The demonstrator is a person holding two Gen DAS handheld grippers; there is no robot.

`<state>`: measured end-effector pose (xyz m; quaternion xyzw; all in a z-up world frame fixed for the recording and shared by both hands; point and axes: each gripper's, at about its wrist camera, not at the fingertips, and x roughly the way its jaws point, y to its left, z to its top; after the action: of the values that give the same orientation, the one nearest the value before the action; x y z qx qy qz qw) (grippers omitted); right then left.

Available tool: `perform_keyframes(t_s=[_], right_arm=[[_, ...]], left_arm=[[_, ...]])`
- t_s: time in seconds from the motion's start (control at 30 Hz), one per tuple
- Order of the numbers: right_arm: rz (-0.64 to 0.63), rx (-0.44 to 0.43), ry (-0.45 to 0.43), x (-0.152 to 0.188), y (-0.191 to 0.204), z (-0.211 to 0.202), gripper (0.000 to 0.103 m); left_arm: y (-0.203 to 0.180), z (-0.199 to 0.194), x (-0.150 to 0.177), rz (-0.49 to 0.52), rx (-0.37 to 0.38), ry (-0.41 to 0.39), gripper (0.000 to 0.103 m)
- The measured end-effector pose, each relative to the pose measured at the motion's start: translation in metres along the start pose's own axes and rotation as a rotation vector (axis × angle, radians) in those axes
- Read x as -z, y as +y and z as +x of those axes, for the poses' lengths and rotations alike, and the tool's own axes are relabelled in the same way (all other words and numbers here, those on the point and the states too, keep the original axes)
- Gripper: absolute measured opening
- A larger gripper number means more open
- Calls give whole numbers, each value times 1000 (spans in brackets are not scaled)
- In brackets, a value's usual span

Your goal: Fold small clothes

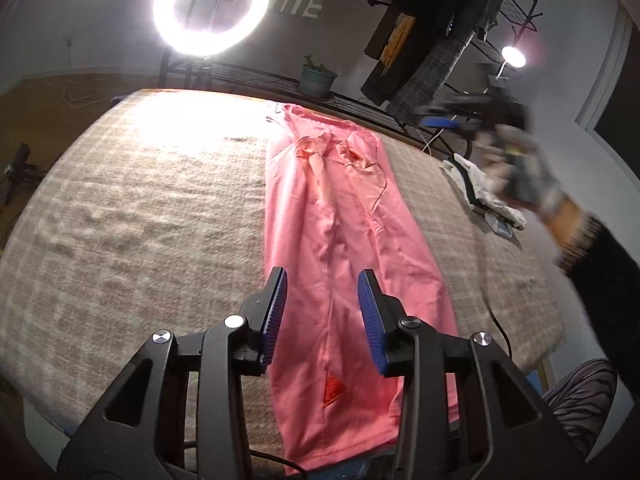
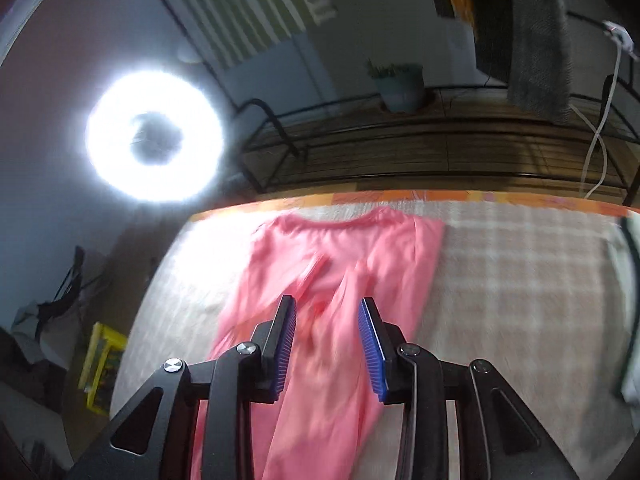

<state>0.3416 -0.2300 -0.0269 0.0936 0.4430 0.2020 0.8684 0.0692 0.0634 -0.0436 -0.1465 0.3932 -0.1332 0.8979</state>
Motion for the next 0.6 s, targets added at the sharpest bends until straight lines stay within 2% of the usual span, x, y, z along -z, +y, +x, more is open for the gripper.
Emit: perform_keyframes(t_s=[0.13,0.27,0.33,0.43,0.5,0.6], right_arm=[[1,-33,6,70,21,-66,40],[-14,-17,82,165,40,-92,40],[16,-34,151,219,42,-91,40],[70,-60,227,286,42,-81,40],[109,-72,268,318,42,-71,40],[139,-105,293,346,45,-61,40]], left_arm=[[10,5,13,-20,1,78,37],[19,13,30,-40,-10,152,37],[17,16,39,-39,14,195,37],[15,19,50,-23,-6,224,37],[18,23,56,-33,-27,252,37],[25,22,67,-51,-57,274,37]])
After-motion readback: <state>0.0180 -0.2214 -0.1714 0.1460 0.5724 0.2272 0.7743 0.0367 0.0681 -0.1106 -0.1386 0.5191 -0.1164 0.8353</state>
